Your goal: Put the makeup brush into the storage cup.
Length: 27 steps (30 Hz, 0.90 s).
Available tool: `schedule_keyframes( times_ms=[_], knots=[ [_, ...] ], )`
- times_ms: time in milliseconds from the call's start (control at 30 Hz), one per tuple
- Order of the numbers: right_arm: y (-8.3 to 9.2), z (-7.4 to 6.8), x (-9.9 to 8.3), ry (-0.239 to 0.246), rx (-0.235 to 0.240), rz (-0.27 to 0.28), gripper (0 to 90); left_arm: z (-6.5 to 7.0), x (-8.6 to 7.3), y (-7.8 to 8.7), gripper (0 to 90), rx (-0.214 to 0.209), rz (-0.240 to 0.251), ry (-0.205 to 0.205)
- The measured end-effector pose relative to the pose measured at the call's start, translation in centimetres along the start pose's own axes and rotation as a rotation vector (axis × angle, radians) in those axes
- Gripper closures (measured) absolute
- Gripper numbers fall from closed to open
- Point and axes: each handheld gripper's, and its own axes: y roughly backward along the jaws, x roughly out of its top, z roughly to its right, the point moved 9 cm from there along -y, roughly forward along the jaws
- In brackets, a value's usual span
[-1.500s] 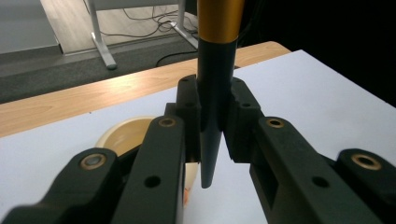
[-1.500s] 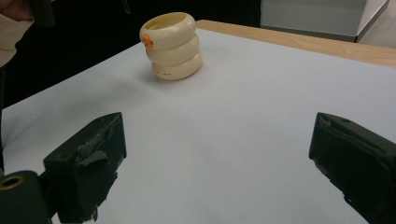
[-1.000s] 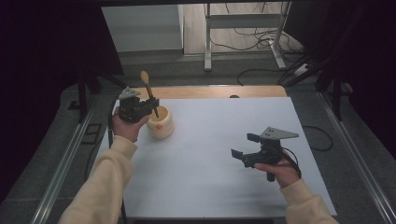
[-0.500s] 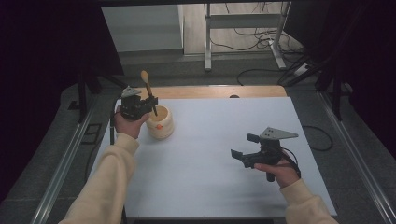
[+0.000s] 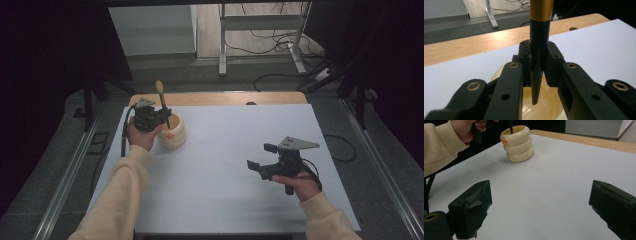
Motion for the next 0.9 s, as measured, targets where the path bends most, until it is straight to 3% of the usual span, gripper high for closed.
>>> schedule_keyframes(
  times_ms=[600,633,733,833,900],
  knots=[
    [0.0,0.1,0.0,-0.001,-0.007,0.001,4.8,-0.2,-1.6,-1.0,77.9,0.004,-0.014,0.0],
    [0.0,0.1,0.0,0.0,-0.007,0.002,4.7,-0.2,-1.4,-0.9,74.1,0.01,0.008,-0.003],
    [0.1,0.1,0.1,-0.002,-0.007,0.003,4.7,-0.2,-1.1,-0.8,49.8,0.026,0.028,-0.011],
    [0.1,0.1,0.1,-0.001,-0.008,0.004,4.8,-0.1,-0.4,-0.1,33.6,0.039,0.058,0.0],
    [0.1,0.1,0.1,-0.002,-0.008,0.008,4.8,0.0,-0.2,0.3,28.8,0.035,0.062,0.005]
  ],
)
